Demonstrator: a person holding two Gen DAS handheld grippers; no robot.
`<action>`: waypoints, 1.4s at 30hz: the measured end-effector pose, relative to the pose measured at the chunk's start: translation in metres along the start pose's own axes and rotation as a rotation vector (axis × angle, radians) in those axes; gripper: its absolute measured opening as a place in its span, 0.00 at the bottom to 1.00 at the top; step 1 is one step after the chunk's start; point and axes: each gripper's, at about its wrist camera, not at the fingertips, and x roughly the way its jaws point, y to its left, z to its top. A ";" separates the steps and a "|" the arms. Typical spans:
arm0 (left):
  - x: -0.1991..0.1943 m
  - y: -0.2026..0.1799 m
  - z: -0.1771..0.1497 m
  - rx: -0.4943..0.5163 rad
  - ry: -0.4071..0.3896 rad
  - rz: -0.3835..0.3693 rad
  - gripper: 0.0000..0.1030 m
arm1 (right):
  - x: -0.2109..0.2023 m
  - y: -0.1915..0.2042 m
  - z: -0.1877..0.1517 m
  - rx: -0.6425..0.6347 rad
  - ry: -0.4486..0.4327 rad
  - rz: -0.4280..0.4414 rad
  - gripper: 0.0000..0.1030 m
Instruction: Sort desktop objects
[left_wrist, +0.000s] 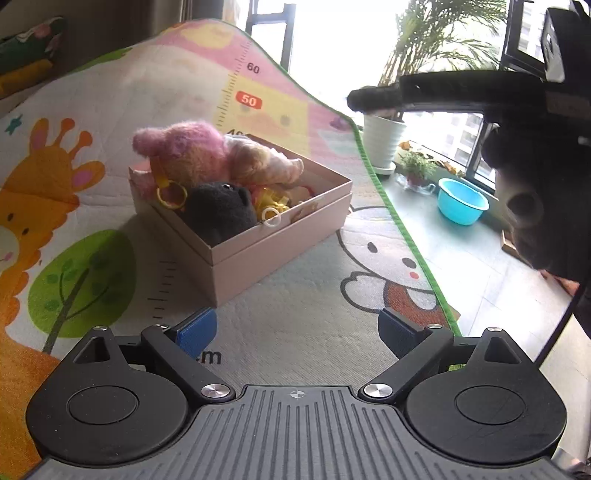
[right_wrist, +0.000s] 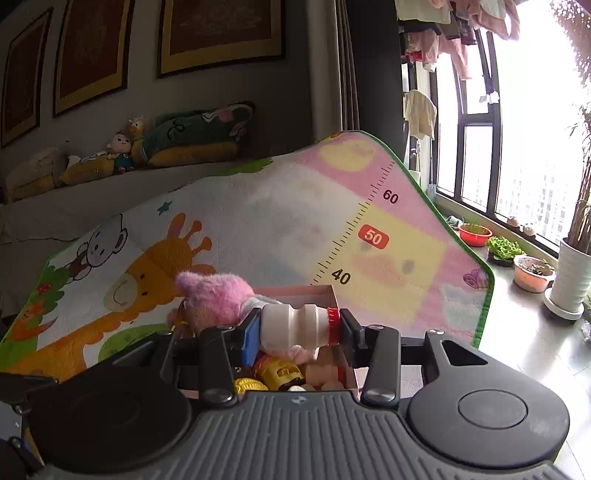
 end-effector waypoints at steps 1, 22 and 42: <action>0.001 0.000 0.000 0.001 0.004 0.002 0.94 | 0.006 -0.001 0.005 0.021 0.003 0.013 0.41; 0.008 0.009 -0.007 -0.043 0.033 0.032 0.94 | 0.052 -0.011 -0.021 0.153 0.132 0.057 0.64; -0.015 -0.012 -0.011 -0.186 -0.219 0.391 0.96 | -0.024 -0.008 -0.097 0.152 0.063 -0.027 1.00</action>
